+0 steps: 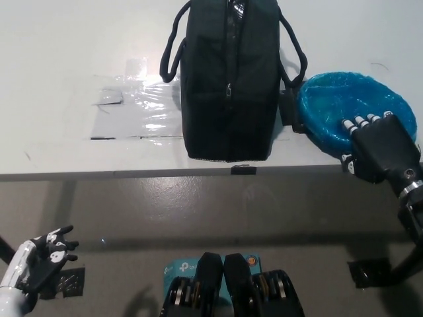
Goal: The robot uses its right hand to pick up a stack of plates kept in the middle of the desk and put it inside a bag kept next to it
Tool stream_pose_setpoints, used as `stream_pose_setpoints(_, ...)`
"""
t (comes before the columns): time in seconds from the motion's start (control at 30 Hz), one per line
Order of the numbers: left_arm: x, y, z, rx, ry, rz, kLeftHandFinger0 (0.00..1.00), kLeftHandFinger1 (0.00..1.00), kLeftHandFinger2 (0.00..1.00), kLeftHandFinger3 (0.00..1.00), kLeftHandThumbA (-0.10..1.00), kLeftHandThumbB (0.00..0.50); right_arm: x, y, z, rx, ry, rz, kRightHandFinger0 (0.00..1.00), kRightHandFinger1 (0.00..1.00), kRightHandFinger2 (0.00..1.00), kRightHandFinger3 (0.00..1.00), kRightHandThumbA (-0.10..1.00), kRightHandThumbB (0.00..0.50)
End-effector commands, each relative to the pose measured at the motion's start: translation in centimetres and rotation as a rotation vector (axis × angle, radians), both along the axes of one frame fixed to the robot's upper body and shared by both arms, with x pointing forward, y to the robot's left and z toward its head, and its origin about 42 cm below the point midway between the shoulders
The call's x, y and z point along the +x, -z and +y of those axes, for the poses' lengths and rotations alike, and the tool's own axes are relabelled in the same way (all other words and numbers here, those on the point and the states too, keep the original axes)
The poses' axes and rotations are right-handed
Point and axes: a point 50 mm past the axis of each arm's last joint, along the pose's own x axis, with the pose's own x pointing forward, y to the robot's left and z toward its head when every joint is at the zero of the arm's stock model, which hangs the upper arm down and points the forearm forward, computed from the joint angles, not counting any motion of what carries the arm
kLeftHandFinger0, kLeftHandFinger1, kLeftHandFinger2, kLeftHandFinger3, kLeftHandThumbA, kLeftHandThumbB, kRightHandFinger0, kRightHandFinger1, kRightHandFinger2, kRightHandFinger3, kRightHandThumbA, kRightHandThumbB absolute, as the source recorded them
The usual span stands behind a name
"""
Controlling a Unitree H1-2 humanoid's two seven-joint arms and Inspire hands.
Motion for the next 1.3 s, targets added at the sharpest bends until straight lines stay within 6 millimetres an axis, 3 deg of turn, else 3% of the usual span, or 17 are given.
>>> stream_pose_setpoints(0.0,-0.3,-1.2,0.7,0.056,0.029,-0.032,0.64,0.69,0.83,0.98,-0.10,0.122,0.0,-2.2,-0.8,0.126,-0.028,-0.028,0.00,0.12,0.37,0.07,-0.10,0.015)
stream_pose_setpoints(0.1,-0.3,-1.3,0.6,0.070,0.042,-0.039,0.66,0.71,0.84,0.99,-0.10,0.124,-0.1,-3.1,-1.0,0.225,-0.028,-0.064,0.00,0.12,0.36,0.03,-0.10,0.027)
stream_pose_setpoints(0.23,-0.4,-1.3,0.6,0.072,0.034,-0.033,0.67,0.71,0.86,1.00,-0.10,0.138,-0.1,-4.9,-1.5,0.404,0.033,-0.065,0.00,0.17,0.51,0.01,-0.10,0.020)
stream_pose_setpoints(0.27,-0.4,-1.2,0.7,0.072,0.035,-0.033,0.67,0.72,0.86,1.00,-0.10,0.140,0.0,-5.7,-1.8,0.490,0.056,-0.065,0.00,0.17,0.51,0.14,-0.10,0.053)
stream_pose_setpoints(0.3,-0.4,-1.2,0.7,0.071,0.036,-0.034,0.67,0.72,0.86,1.00,-0.10,0.141,0.1,-5.9,-2.0,0.522,0.062,-0.069,0.00,0.15,0.50,0.15,-0.10,0.052)
stream_pose_setpoints(0.37,-0.2,-1.4,0.6,0.076,0.036,-0.031,0.68,0.71,0.86,1.00,-0.10,0.147,0.3,-6.8,-2.9,0.615,0.064,-0.093,0.00,0.14,0.52,0.02,-0.10,0.044)
stream_pose_setpoints(0.4,-0.2,-1.4,0.7,0.078,0.038,-0.032,0.68,0.71,0.86,1.00,-0.10,0.142,0.4,-7.2,-3.2,0.648,0.082,-0.095,0.00,0.15,0.56,0.03,-0.10,0.041)
stream_pose_setpoints(0.43,-0.2,-1.4,0.7,0.079,0.039,-0.031,0.68,0.72,0.86,1.00,-0.10,0.141,0.4,-7.5,-3.3,0.676,0.095,-0.095,0.00,0.17,0.59,0.13,-0.10,0.056)
stream_pose_setpoints(0.5,-0.2,-1.4,0.6,0.078,0.040,-0.036,0.68,0.72,0.86,1.00,-0.10,0.143,0.5,-8.1,-3.9,0.737,0.094,-0.108,0.00,0.16,0.54,0.32,-0.10,0.047)
stream_pose_setpoints(0.63,-0.1,-1.2,0.7,0.070,0.039,-0.030,0.69,0.72,0.86,1.00,-0.10,0.152,0.4,-8.8,-4.4,0.810,0.112,-0.111,0.00,0.05,0.39,0.22,-0.10,0.005)
stream_pose_setpoints(0.67,-0.1,-1.3,0.6,0.071,0.041,-0.030,0.69,0.71,0.85,1.00,-0.10,0.150,0.3,-8.8,-4.7,0.827,0.127,-0.111,0.00,0.04,0.40,0.23,-0.10,0.025)
stream_pose_setpoints(0.9,-0.2,-1.3,0.6,0.079,0.045,-0.033,0.69,0.71,0.86,1.00,-0.10,0.137,0.3,-8.7,-5.2,0.909,0.142,-0.080,0.00,0.07,0.44,0.17,-0.10,0.005)
stream_pose_setpoints(0.93,-0.2,-1.3,0.6,0.077,0.045,-0.033,0.68,0.70,0.84,1.00,-0.10,0.155,0.3,-8.7,-5.3,0.984,0.138,-0.067,0.00,0.10,0.44,0.15,-0.10,0.048)
stream_pose_setpoints(1.0,-0.2,-1.3,0.6,0.079,0.046,-0.032,0.67,0.70,0.83,1.00,-0.10,0.159,0.4,-9.0,-5.2,1.063,0.162,-0.054,0.00,0.12,0.39,0.15,-0.10,0.238)
stream_pose_setpoints(1.1,-0.2,-1.3,0.5,0.080,0.045,-0.031,0.66,0.70,0.83,1.00,-0.10,0.157,0.8,-9.3,-5.2,1.171,0.194,-0.030,0.00,0.01,0.23,0.06,-0.10,0.256)
stream_pose_setpoints(1.23,0.1,-1.3,0.6,0.080,0.047,-0.029,0.67,0.71,0.83,1.00,-0.10,0.164,0.9,-9.8,-4.9,1.271,0.198,-0.019,0.00,0.00,0.01,0.00,-0.10,0.260)
stream_pose_setpoints(1.27,0.1,-1.3,0.6,0.089,0.047,-0.026,0.67,0.70,0.82,1.00,-0.10,0.162,1.1,-9.8,-5.0,1.285,0.195,-0.018,0.00,0.00,0.00,0.00,-0.10,0.256)
